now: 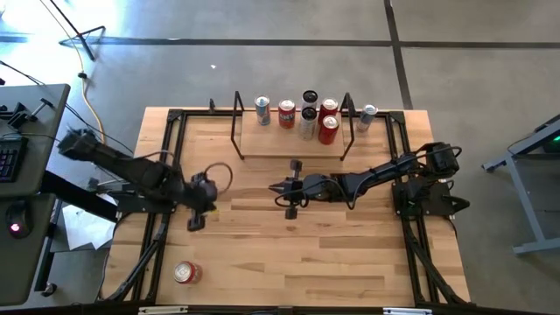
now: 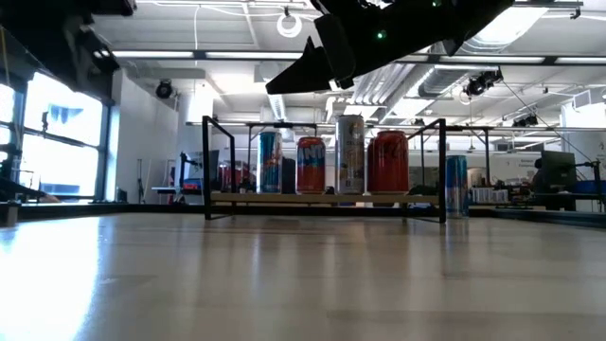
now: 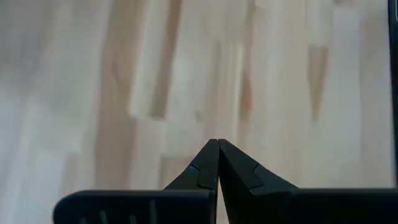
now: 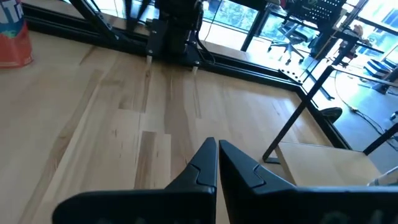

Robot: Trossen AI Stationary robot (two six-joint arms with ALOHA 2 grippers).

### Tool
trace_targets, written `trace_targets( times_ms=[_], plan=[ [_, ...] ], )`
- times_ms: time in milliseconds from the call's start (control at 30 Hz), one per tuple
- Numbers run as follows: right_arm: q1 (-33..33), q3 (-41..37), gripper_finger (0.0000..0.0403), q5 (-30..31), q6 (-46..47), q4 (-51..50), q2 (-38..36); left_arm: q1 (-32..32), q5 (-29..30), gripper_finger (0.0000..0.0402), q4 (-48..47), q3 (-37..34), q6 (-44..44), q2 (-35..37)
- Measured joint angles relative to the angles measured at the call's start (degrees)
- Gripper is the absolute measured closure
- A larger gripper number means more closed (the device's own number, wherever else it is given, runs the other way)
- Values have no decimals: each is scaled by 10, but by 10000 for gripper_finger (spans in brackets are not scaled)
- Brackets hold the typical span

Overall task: Place canned beverage on shelf
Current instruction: Put the red soda can on the shelf aligned with the other red soda can

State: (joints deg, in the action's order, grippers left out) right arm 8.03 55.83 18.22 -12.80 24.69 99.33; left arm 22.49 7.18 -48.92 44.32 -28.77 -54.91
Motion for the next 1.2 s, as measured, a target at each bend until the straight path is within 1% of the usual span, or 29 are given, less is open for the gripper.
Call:
trace_targets(
  times_ms=[100, 233, 300, 400, 467, 533, 633, 733, 933, 1033, 1133, 1200],
  plan=[
    [0, 0, 403, -7, 4, 1, 0, 59, 0, 401, -77, 63, -77, -46],
    [0, 0, 403, -41, 8, 5, 0, 134, 0, 401, -148, 150, -185, -106],
    [0, 0, 403, -48, 11, 4, 0, 167, 1, 401, -190, 195, -242, -140],
    [0, 0, 403, -48, 21, 2, 0, 212, -2, 401, -274, 249, -353, -191],
    [0, 0, 403, -48, 29, -2, 0, 237, -18, 398, -316, 277, -434, -223],
    [1, 0, 403, -48, 39, -7, 0, 260, -47, 388, -332, 297, -495, -253],
    [5, 0, 403, -49, 49, -17, 0, 286, -85, 355, -323, 320, -566, -292],
    [10, 0, 403, -49, 52, -27, 0, 301, -104, 308, -307, 340, -609, -324],
    [25, 0, 403, -49, 53, -48, 0, 316, -133, 200, -264, 376, -649, -378],
    [33, 0, 403, -49, 53, -57, 0, 329, -146, 155, -238, 394, -682, -401],
    [41, 0, 403, -49, 53, -65, 0, 350, -153, 123, -228, 413, -719, -424],
    [46, 0, 403, -49, 53, -66, 0, 369, -156, 114, -229, 418, -745, -437]
  ],
)
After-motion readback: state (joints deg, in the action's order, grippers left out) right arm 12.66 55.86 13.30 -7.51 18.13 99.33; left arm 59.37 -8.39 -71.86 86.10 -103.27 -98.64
